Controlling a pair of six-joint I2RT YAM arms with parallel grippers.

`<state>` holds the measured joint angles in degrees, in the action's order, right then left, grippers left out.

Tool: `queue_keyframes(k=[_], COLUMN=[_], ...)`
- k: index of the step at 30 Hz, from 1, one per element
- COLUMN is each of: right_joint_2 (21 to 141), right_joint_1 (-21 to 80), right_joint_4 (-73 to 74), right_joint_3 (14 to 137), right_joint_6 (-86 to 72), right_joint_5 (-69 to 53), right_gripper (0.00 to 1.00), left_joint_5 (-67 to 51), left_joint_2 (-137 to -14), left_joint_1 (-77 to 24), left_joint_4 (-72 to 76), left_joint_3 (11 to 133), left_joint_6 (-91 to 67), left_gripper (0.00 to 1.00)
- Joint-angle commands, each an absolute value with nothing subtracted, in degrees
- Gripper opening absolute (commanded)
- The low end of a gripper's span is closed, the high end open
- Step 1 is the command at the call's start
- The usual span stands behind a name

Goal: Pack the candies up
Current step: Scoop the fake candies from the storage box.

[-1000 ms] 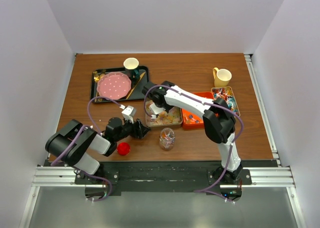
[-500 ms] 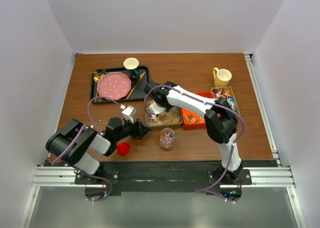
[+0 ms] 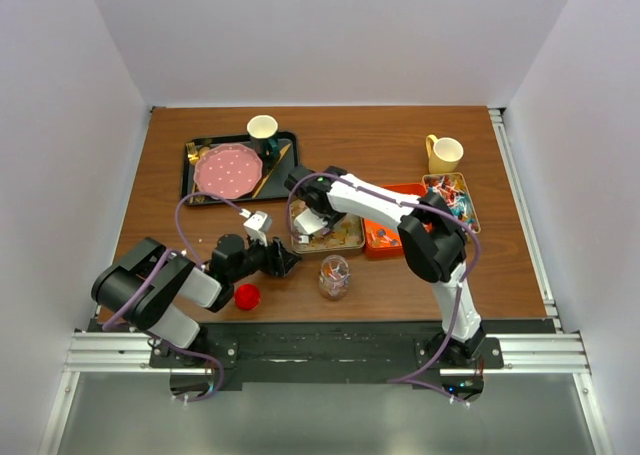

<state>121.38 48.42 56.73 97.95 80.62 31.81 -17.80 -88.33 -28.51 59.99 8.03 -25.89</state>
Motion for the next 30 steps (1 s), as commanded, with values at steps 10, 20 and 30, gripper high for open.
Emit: queue_keyframes(k=[10, 20, 30], right_joint_2=[124.01, 126.73, 123.39], right_joint_1=[55.28, 55.03, 51.5], right_joint_4=[57.75, 60.03, 48.08], right_joint_3=[99.84, 103.53, 97.12], right_joint_6=[75.06, 64.96, 59.42], right_joint_5=[21.98, 11.11, -2.11], right_gripper=[0.0, 0.0, 0.0], left_joint_5=[-17.75, -18.01, -22.23], left_joint_2=[-89.65, -88.95, -86.58], left_joint_1=[-28.21, -26.9, -24.52], left_joint_4=[57.66, 55.9, 48.36], left_joint_3=[8.26, 9.05, 11.69], left_joint_6=[-25.14, -25.05, -23.2], left_gripper=[0.64, 0.64, 0.64])
